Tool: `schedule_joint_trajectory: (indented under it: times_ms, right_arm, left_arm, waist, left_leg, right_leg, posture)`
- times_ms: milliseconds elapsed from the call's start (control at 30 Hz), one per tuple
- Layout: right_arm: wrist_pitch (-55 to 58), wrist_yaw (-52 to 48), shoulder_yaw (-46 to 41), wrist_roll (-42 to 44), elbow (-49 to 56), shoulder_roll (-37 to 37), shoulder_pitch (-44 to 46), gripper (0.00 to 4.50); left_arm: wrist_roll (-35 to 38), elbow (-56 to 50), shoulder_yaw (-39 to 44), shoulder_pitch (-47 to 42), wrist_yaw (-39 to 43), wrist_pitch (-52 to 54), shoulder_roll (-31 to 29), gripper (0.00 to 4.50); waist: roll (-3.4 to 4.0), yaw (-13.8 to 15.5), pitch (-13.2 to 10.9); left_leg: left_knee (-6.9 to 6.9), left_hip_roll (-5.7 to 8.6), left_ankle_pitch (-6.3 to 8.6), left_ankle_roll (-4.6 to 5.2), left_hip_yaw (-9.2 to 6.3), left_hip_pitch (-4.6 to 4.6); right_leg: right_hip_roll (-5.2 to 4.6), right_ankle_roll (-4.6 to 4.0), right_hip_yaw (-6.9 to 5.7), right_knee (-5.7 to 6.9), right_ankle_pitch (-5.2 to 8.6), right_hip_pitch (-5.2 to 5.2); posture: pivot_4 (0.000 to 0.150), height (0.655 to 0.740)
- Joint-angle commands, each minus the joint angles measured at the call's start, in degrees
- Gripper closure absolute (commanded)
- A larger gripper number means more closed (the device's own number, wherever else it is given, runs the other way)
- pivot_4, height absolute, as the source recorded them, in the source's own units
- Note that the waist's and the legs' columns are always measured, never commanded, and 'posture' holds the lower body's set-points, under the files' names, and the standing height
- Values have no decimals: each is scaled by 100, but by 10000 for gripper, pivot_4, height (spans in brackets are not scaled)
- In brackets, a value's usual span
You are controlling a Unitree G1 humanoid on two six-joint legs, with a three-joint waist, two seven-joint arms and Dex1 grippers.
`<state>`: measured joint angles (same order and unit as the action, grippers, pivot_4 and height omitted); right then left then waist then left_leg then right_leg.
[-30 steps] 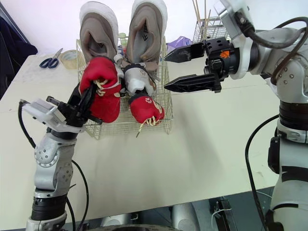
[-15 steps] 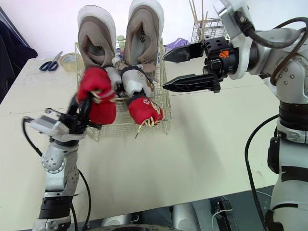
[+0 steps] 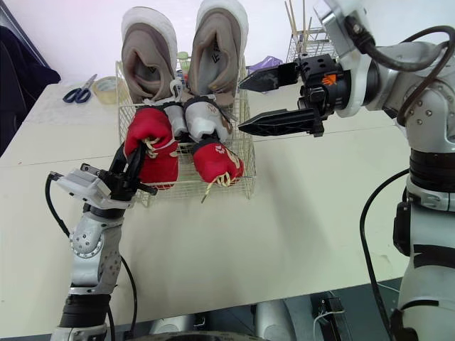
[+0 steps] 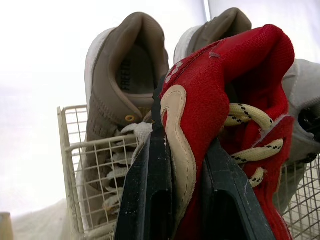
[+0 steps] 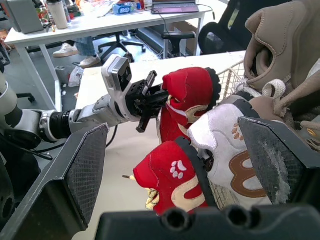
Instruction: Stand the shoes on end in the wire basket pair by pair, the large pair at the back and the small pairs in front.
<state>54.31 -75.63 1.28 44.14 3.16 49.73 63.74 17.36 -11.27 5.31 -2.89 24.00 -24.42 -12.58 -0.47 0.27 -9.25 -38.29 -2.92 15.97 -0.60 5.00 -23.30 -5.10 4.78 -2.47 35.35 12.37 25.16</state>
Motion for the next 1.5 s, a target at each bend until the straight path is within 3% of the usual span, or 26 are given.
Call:
schedule_joint_trajectory:
  times_ms: [33, 233, 667, 700, 733, 833, 900, 1033, 1200, 1500]
  right_arm:
    - [147, -113, -177, 205, 517, 254, -156, 0]
    - [1040, 158, -301, 1042, 1471, 376, -603, 0]
    - [868, 919, -410, 1106, 1715, 244, -1135, 0]
    - [845, 926, -407, 1105, 1707, 247, -1144, 0]
    - [815, 921, -403, 1096, 1693, 252, -1160, 0]
    - [732, 903, -387, 1075, 1682, 269, -1216, 0]
    - [674, 885, -375, 1052, 1662, 272, -1245, 0]
    - [531, 840, -320, 981, 1603, 259, -1294, 0]
    - [351, 790, -286, 893, 1531, 219, -1408, 0]
    - [347, 846, -360, 955, 1545, 153, -1706, 0]
  left_arm:
    - [287, -102, -65, 386, 253, 536, -199, 44421]
    - [535, -250, -37, 635, 400, 810, -350, 44421]
    - [1396, -494, 45, 927, 748, 1725, -600, 44421]
    - [1482, -521, 67, 945, 768, 1788, -619, 33961]
    - [1498, -559, 88, 973, 773, 1827, -642, 31014]
    - [1554, -789, 123, 1151, 852, 1967, -714, 14343]
    - [1634, -956, 192, 1270, 898, 2074, -756, 5489]
    - [1903, -1325, 439, 1436, 840, 2393, -898, 5489]
    - [2738, -2017, 980, 1758, 653, 3114, -1234, 5489]
    - [5700, -2537, 2819, 2776, -193, 4422, -1814, 5489]
  waist:
    - [0, -3, 0]
    - [2, -58, 2]
    - [-4, -103, 12]
    - [-4, -106, 12]
    - [-3, -99, 13]
    - [0, -65, 14]
    - [1, -52, 14]
    - [1, -90, 14]
    - [-2, -104, 12]
    - [-15, -92, 3]
  left_leg:
    - [1, 0, 0, 0, 0, 0]
    - [3, -2, 10, 18, -6, 3]
    - [3, -2, 12, 20, -5, 5]
    - [4, -2, 12, 20, -5, 5]
    - [4, -2, 12, 20, -5, 5]
    - [3, -1, 12, 20, -4, 2]
    - [-2, -1, 10, 17, -7, 4]
    - [-6, 0, 9, 16, -13, 10]
    - [-1, -2, 10, 16, -23, 7]
    - [-1, -2, 9, 16, -32, 2]
  right_leg:
    - [0, 0, 0, 0, 0, 0]
    - [0, 1, 0, -3, 0, 1]
    - [2, -1, 0, -9, 2, -5]
    - [3, -1, 0, -9, 2, -5]
    - [2, -2, 0, -9, 2, -5]
    - [2, -19, -1, -9, 12, -4]
    - [1, -21, -3, -10, 14, -11]
    - [3, -22, -2, -10, 14, -15]
    - [8, -22, -1, -9, 14, -9]
    - [6, -22, 1, -12, 15, -4]
  posture:
    - [1500, 7400]
    - [1500, 7400]
    - [1500, 7400]
    - [1500, 7400]
    - [1500, 7400]
    - [1500, 7400]
    - [1500, 7400]
    - [1500, 7400]
    - [1500, 7400]
    - [1500, 7400]
